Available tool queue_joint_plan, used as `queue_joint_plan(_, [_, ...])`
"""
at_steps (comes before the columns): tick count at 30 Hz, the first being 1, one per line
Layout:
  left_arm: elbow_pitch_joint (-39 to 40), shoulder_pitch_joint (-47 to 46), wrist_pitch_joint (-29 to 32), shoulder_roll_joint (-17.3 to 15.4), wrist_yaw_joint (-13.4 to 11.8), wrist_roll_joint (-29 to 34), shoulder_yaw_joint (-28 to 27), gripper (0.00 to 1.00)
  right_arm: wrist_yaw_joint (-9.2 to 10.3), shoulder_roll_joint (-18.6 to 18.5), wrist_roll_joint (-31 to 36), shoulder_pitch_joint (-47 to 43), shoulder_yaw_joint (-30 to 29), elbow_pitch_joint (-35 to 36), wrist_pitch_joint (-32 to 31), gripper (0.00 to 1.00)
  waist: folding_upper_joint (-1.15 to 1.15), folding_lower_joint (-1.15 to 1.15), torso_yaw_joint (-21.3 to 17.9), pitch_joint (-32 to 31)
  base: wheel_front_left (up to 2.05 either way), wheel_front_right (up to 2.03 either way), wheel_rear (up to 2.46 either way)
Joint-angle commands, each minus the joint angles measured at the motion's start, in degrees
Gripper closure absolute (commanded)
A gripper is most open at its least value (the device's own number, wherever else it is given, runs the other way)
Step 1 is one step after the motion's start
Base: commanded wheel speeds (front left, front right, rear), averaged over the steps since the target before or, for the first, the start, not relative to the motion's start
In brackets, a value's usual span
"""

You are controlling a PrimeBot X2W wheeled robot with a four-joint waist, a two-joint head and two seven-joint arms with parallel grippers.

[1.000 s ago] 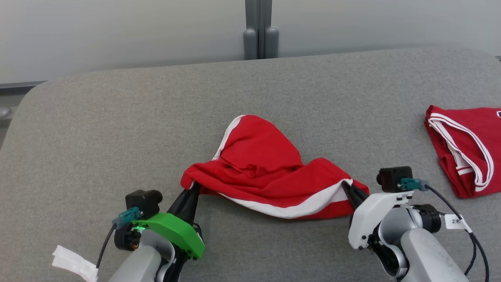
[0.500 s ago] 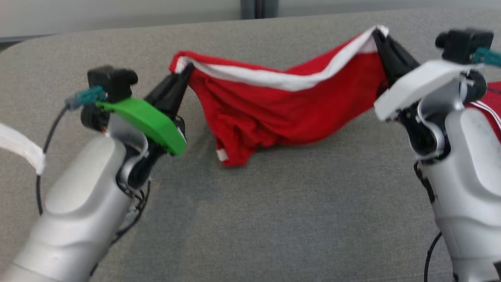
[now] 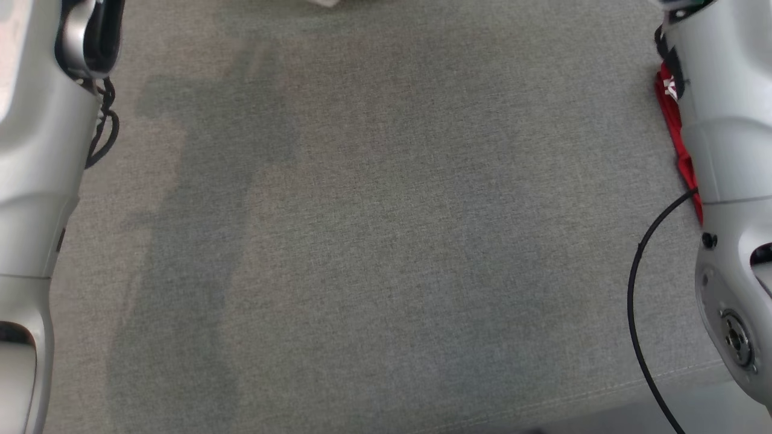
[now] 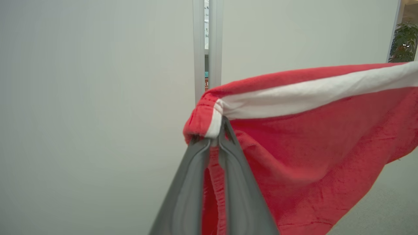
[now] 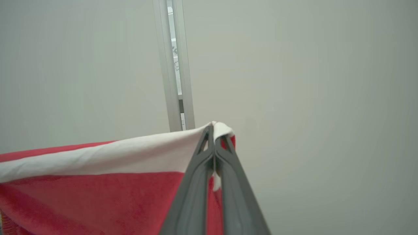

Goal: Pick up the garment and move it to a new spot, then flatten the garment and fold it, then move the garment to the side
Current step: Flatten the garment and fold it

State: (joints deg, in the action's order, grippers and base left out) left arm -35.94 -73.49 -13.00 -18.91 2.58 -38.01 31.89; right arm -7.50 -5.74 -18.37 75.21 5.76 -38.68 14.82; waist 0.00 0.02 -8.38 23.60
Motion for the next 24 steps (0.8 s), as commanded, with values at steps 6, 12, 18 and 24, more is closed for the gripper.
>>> queue_joint_plan(6, [1.75, -0.20, -2.09, 0.66, 1.19, 1.93, -1.62, 1.00, 0.04, 0.81, 5.32, -2.14, -2.73, 10.26, 0.33, 1.00, 0.00, -0.02, -0.33, 2.56, 0.00, 0.00, 0.00])
queue_joint_plan(12, [2.71, 10.31, -2.19, 2.30, 3.33, 4.86, 2.01, 1.00, 0.04, -2.57, 4.11, -12.73, 3.63, 12.05, 0.35, 1.00, 0.00, -0.02, 1.52, 2.83, 0.00, 0.00, 0.00])
queue_joint_plan(18, [4.05, 24.23, -2.19, 1.92, 4.49, 5.76, 7.25, 1.00, 0.04, -9.82, -2.41, -26.48, 12.61, 12.78, -0.13, 1.00, 0.00, -0.02, 3.11, -0.23, 0.00, 0.00, 0.00])
queue_joint_plan(24, [5.98, 35.60, -1.72, -1.04, 4.82, 5.03, 11.07, 1.00, 0.05, -17.14, -10.01, -38.03, 17.28, 18.27, -6.28, 1.00, 0.00, -0.02, 3.41, -5.83, 0.00, 0.00, 0.00])
